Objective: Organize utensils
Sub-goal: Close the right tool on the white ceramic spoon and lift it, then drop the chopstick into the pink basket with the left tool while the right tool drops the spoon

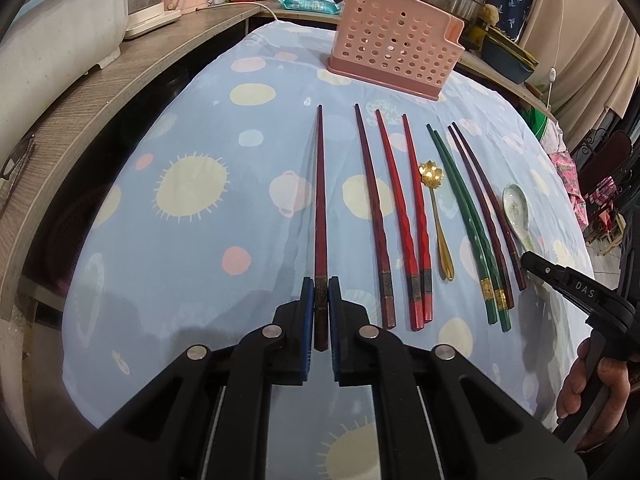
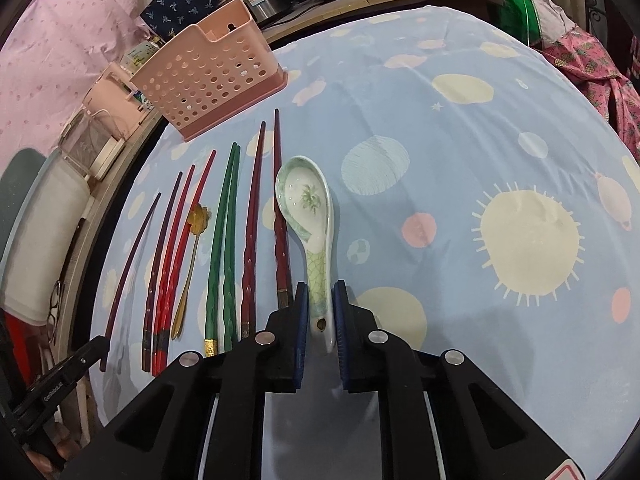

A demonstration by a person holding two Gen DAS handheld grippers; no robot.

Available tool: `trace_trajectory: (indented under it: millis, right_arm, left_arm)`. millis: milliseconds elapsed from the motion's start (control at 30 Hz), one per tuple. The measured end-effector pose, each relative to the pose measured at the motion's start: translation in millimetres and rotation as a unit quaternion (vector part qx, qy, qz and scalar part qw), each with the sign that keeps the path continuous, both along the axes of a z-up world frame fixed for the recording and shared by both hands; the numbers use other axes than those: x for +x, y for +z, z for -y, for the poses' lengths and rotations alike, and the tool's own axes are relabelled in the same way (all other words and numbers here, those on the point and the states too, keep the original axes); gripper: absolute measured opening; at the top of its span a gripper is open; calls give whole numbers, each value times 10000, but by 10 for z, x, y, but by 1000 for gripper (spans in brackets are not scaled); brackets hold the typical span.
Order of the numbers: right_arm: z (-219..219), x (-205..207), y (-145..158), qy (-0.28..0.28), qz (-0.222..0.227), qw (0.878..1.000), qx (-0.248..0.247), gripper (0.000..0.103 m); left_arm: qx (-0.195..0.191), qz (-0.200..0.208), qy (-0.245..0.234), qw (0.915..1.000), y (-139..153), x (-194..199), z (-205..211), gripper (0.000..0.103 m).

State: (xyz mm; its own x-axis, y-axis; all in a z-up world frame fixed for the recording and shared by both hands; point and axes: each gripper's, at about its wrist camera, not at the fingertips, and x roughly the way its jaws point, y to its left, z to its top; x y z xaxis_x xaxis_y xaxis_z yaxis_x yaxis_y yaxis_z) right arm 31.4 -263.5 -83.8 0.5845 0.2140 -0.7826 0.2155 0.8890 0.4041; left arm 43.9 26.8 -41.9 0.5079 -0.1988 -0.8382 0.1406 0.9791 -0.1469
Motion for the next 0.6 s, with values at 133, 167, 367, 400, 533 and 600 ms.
trace_trajectory:
  millis: [133,167,367,400,533,600]
  right_arm:
    - [-27,-18,11,45,22,9999,-158,9]
    - [-31,-24,23,50,20,9998,-197,9]
    - [-51,-89,271,21,242,9979,-603,7]
    - [-51,-96,334,4,294,9972,-687,7]
    - [-18,-82,544,-59,437,9953,-864,6]
    - [9,-54,634,-102,495,9949,-878,6]
  left_arm:
    - [13,-26,-7,10000,-16,-5,7,7]
    - [10,-15,-2,10000,-7,-8,3,7]
    - [-59,281,25,9996,208,-28,-49,7]
    - [-79,353,33,9993,263,-28,-60,7]
    - [-166,617,80,9979,475,-3,-105,7]
    - [-215,770,111,9967,600,34,-132,7]
